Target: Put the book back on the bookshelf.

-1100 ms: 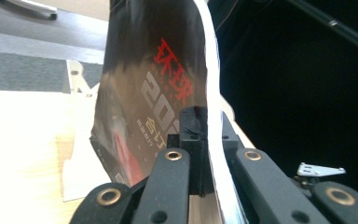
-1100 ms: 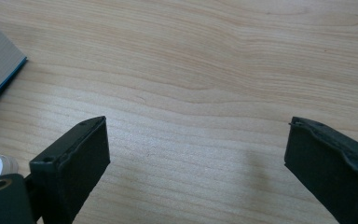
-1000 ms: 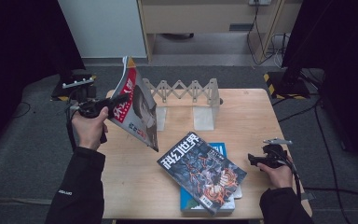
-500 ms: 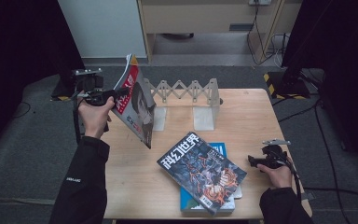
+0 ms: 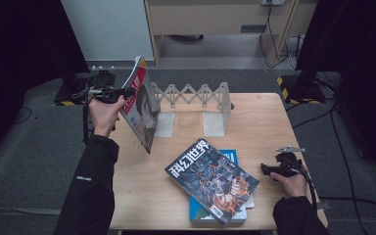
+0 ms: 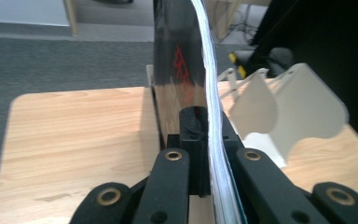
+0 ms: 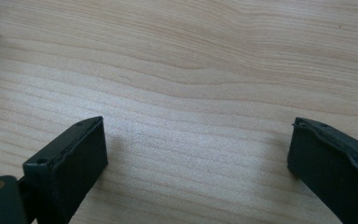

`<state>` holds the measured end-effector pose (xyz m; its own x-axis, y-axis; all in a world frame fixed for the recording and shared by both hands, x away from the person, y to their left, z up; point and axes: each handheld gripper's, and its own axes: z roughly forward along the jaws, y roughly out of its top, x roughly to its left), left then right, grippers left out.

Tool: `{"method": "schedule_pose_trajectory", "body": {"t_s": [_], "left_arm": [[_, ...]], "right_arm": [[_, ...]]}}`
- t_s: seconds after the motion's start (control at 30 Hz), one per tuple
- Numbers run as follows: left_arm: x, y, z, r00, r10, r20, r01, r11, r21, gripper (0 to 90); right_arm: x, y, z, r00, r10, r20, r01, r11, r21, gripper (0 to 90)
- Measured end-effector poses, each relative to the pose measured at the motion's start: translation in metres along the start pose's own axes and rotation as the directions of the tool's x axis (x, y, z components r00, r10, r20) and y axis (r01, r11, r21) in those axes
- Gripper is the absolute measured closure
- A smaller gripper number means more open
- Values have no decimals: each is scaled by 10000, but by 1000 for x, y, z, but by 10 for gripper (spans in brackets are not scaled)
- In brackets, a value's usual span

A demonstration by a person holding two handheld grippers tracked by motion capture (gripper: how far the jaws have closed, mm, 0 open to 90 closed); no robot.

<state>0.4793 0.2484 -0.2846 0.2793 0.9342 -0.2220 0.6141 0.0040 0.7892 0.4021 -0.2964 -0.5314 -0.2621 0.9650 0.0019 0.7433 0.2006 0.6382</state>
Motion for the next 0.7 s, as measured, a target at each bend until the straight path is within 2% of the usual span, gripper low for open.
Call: {"method": "schedule_pose_trajectory", "body": {"t_s": [0.1,0.13,0.23,0.33,0.7], "left_arm": [[-2,2,11,9991,203,-373,-197,9997,145,859],[-2,2,11,9991,203,-373,-197,9997,145,859],[-2,3,23,9973,132,-729,-117,9997,208,860],[-1,3,28,9966,44,-822,-25,9997,233,860],[-4,2,39,9880,359,-1502,-309,9989,355,860]], "right_arm": [[1,0,0,10000,-16,-12,16,10000,-18,49],[1,0,0,10000,-16,-12,16,10000,-18,49],[1,0,0,10000,0,-39,0,10000,-13,49],[1,0,0,10000,-14,-50,14,10000,-19,49],[2,0,0,10000,-35,-58,35,10000,-67,50]]}}
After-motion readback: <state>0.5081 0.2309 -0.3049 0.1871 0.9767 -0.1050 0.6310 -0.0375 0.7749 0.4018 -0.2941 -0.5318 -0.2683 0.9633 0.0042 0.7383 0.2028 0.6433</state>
